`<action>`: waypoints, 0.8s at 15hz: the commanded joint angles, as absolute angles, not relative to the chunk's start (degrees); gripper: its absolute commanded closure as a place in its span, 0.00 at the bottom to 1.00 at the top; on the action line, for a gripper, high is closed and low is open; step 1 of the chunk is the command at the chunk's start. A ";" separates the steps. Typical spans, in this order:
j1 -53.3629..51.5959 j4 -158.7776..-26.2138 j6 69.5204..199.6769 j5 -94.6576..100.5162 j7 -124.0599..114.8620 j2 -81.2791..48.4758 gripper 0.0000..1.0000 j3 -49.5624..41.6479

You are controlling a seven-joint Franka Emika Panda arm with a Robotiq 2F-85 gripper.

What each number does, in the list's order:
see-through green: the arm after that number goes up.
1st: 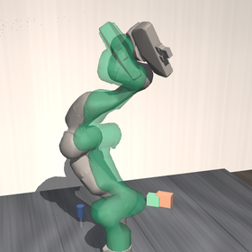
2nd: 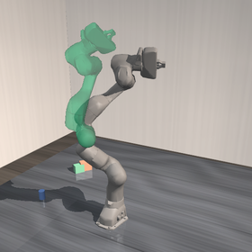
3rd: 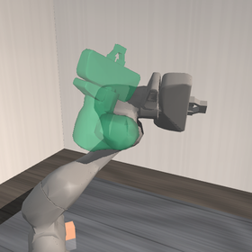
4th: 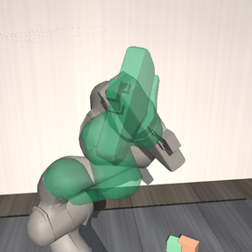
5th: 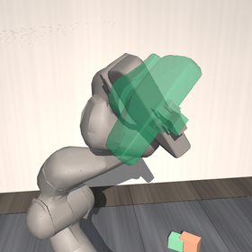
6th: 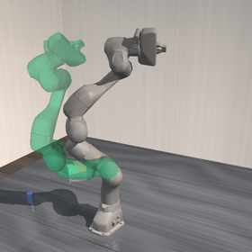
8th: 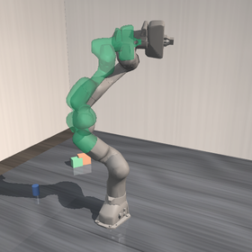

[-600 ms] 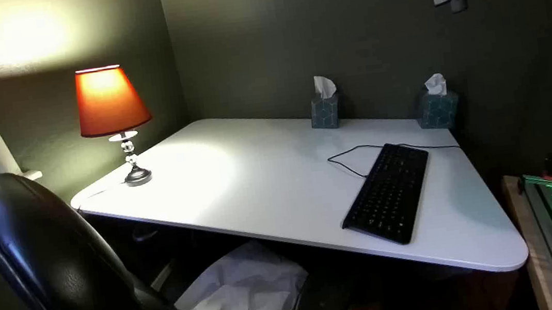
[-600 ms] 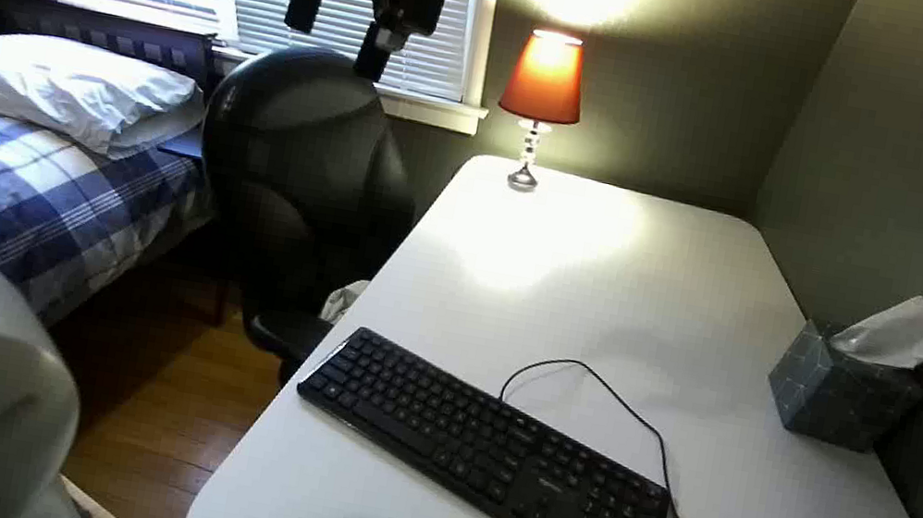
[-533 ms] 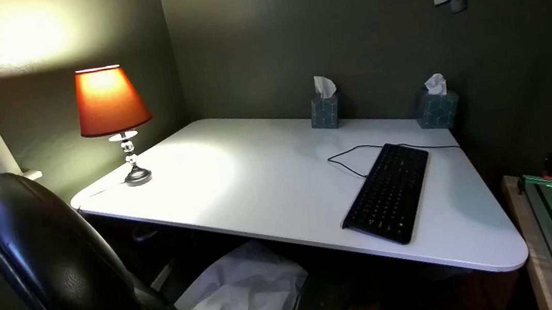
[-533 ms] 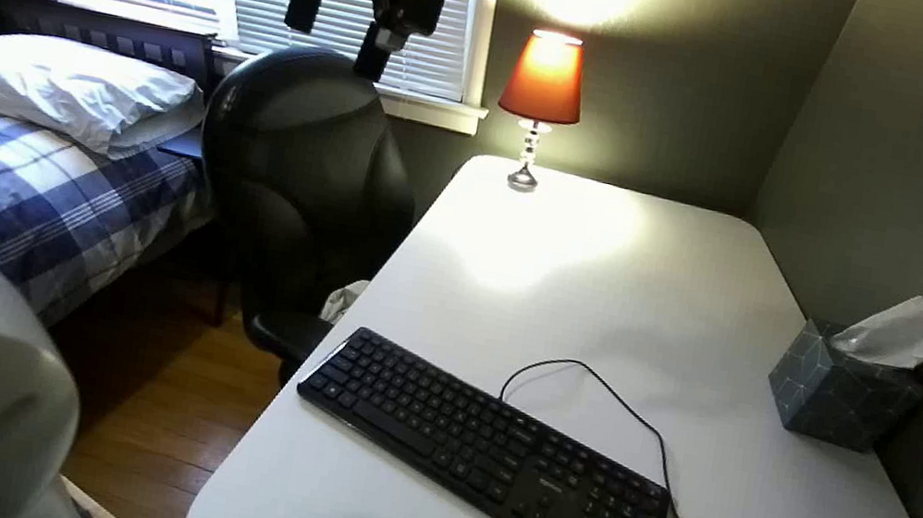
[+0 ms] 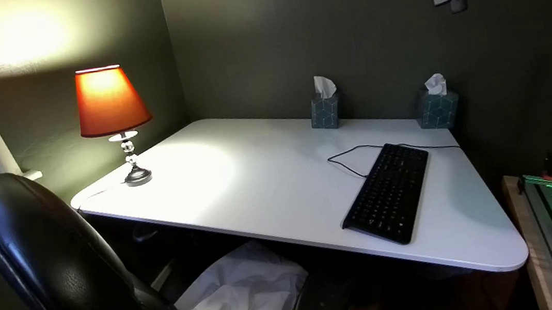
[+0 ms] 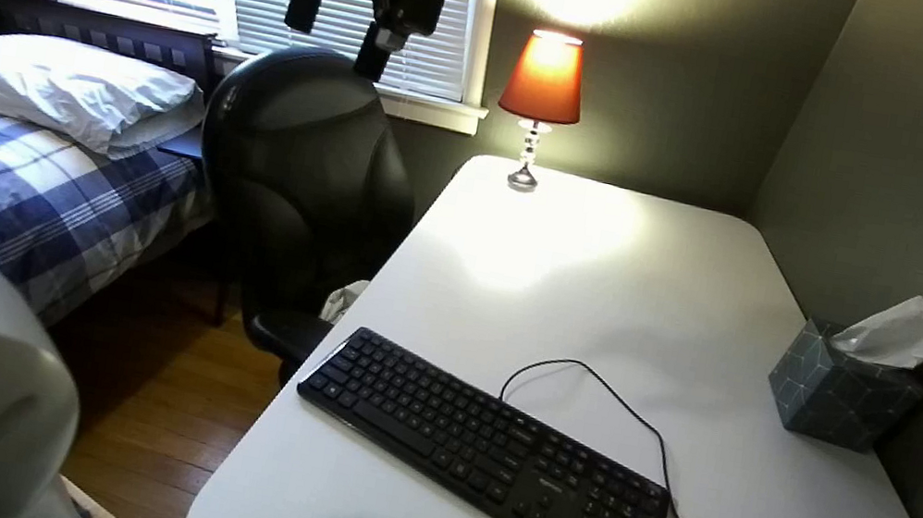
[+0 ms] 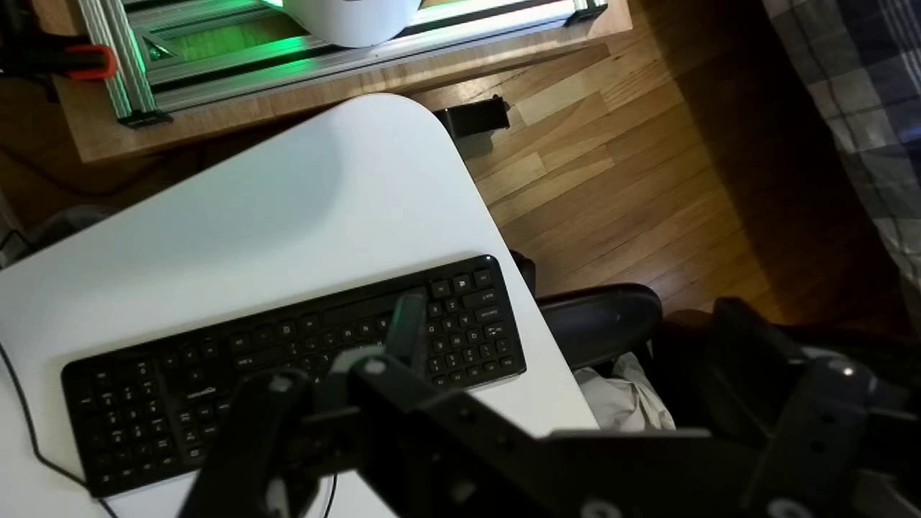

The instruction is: Press number 3 on the keyboard

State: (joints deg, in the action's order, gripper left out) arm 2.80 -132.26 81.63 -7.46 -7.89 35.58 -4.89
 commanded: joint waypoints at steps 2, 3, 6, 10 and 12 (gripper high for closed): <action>3.88 -134.67 85.32 -6.17 -5.93 33.50 0.00 -3.31; 3.85 -135.63 86.63 -5.82 -5.79 33.12 0.00 -3.06; 3.23 -139.47 92.36 -3.70 -2.99 31.68 0.00 -2.58; 2.84 -144.58 101.73 -0.09 -0.48 29.06 0.00 -1.98; 2.52 -146.77 106.81 0.63 0.71 27.39 0.00 -2.11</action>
